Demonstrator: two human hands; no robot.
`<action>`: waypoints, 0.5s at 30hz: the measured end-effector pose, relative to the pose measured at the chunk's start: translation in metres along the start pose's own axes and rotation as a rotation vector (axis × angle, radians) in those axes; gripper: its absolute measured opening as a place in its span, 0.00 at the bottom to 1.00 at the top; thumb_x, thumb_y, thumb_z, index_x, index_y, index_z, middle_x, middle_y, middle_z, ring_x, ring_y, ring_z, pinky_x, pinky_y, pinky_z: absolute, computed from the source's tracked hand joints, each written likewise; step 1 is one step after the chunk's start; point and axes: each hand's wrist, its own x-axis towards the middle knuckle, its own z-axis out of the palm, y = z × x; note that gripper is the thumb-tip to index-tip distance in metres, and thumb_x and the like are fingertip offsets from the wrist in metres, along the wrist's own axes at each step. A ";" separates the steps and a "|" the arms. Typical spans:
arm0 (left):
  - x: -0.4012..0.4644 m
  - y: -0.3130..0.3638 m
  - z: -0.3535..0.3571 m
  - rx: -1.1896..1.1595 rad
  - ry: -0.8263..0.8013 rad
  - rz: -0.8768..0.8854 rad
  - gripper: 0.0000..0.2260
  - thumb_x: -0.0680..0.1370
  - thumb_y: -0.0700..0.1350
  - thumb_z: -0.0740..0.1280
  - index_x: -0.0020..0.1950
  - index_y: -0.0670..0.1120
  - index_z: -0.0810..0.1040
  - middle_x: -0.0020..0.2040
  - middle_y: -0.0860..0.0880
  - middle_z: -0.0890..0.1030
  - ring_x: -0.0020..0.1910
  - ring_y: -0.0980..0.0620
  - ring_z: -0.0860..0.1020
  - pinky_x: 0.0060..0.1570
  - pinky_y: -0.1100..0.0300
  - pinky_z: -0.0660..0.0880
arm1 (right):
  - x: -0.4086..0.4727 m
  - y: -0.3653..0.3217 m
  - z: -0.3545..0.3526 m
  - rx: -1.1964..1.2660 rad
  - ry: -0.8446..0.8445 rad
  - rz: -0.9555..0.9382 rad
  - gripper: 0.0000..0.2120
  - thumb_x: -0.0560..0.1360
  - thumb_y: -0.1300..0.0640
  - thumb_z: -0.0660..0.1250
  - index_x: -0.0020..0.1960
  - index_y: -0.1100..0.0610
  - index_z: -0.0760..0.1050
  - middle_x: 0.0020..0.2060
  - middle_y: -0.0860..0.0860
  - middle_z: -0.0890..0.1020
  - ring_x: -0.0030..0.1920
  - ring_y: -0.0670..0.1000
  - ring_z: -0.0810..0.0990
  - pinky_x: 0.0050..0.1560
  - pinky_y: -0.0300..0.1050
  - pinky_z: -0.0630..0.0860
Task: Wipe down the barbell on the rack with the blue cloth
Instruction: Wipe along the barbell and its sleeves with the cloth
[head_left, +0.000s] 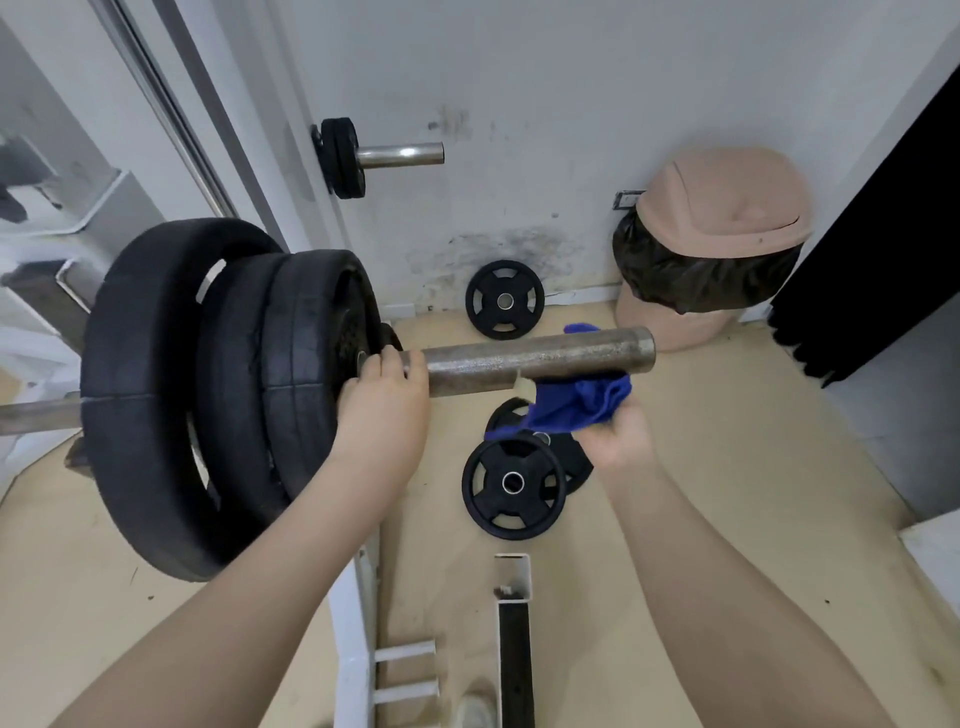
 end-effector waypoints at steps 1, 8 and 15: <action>-0.001 0.000 0.000 0.003 0.001 0.002 0.27 0.77 0.39 0.59 0.74 0.39 0.52 0.71 0.40 0.63 0.67 0.43 0.66 0.54 0.55 0.72 | -0.003 0.010 0.009 0.083 -0.047 0.062 0.14 0.74 0.67 0.59 0.57 0.60 0.75 0.54 0.59 0.79 0.53 0.58 0.79 0.59 0.54 0.74; -0.003 0.001 0.002 -0.045 -0.014 -0.013 0.26 0.78 0.40 0.55 0.74 0.39 0.51 0.73 0.38 0.60 0.69 0.42 0.63 0.55 0.53 0.71 | -0.044 0.061 0.064 0.125 -0.114 0.221 0.16 0.82 0.59 0.49 0.47 0.63 0.73 0.32 0.59 0.83 0.45 0.58 0.77 0.57 0.57 0.70; -0.013 0.005 -0.013 -0.821 0.005 -0.026 0.19 0.80 0.41 0.55 0.71 0.46 0.63 0.69 0.46 0.68 0.70 0.46 0.64 0.67 0.57 0.61 | -0.067 0.094 0.073 -0.026 -0.262 0.459 0.18 0.80 0.55 0.49 0.58 0.58 0.75 0.54 0.58 0.80 0.57 0.57 0.76 0.58 0.51 0.71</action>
